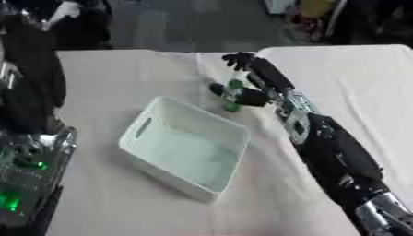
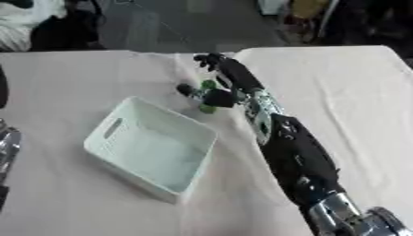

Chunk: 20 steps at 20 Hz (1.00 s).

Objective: Pick up objects on the table and place them in the box.

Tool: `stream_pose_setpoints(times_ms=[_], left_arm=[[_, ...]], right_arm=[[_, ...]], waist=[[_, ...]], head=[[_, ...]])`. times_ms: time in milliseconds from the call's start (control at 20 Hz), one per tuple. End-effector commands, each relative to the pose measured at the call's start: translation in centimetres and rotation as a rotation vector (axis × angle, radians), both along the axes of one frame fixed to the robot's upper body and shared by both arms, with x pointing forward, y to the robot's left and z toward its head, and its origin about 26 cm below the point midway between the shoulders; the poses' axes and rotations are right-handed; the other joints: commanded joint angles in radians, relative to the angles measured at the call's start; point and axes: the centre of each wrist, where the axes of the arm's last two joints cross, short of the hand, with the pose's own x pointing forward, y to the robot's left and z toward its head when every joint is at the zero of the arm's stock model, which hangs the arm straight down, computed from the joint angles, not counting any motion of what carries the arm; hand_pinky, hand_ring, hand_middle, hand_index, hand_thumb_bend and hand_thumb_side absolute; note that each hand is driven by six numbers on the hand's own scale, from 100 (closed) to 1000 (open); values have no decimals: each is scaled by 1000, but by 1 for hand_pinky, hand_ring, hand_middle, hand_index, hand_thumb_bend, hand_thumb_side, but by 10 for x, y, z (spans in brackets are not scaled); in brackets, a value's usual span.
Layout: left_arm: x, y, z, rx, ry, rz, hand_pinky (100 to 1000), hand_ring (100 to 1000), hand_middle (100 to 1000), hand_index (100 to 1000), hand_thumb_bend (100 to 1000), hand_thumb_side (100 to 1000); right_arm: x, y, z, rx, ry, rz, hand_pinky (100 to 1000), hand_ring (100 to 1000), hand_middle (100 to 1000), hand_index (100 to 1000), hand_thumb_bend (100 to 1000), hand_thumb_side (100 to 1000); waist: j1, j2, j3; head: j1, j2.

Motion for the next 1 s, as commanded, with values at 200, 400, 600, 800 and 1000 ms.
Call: stream_pose_setpoints(times_ms=[200, 400, 600, 800, 1000], left_arm=[[-3, -2, 10, -3, -40, -13, 523, 675, 807, 787, 306, 1000], [-3, -2, 10, -4, -43, -15, 524, 675, 806, 787, 305, 1000], [-3, -2, 10, -4, -43, -16, 523, 675, 807, 787, 305, 1000], [-3, -3, 11, -5, -44, -17, 523, 675, 807, 787, 306, 1000], [-3, -3, 11, -5, -45, -20, 523, 675, 806, 787, 305, 1000]], right_arm=[[2, -4, 3, -9, -7, -27, 687, 698, 724, 902, 680, 1000], [5, -10, 4, -35, -4, -46, 689, 704, 732, 901, 675, 1000], [7, -13, 3, -48, 3, -64, 680, 703, 734, 902, 672, 1000], [9, -15, 4, -53, 4, -80, 674, 702, 733, 901, 664, 1000], [10, -17, 5, -55, 4, -98, 666, 702, 734, 902, 659, 1000]], waist=[[4, -13, 3], [3, -13, 4], [3, -11, 5], [3, -10, 7], [4, -8, 9]], head=[[-2, -13], [0, -11], [-1, -13], [-7, -14], [-11, -18]])
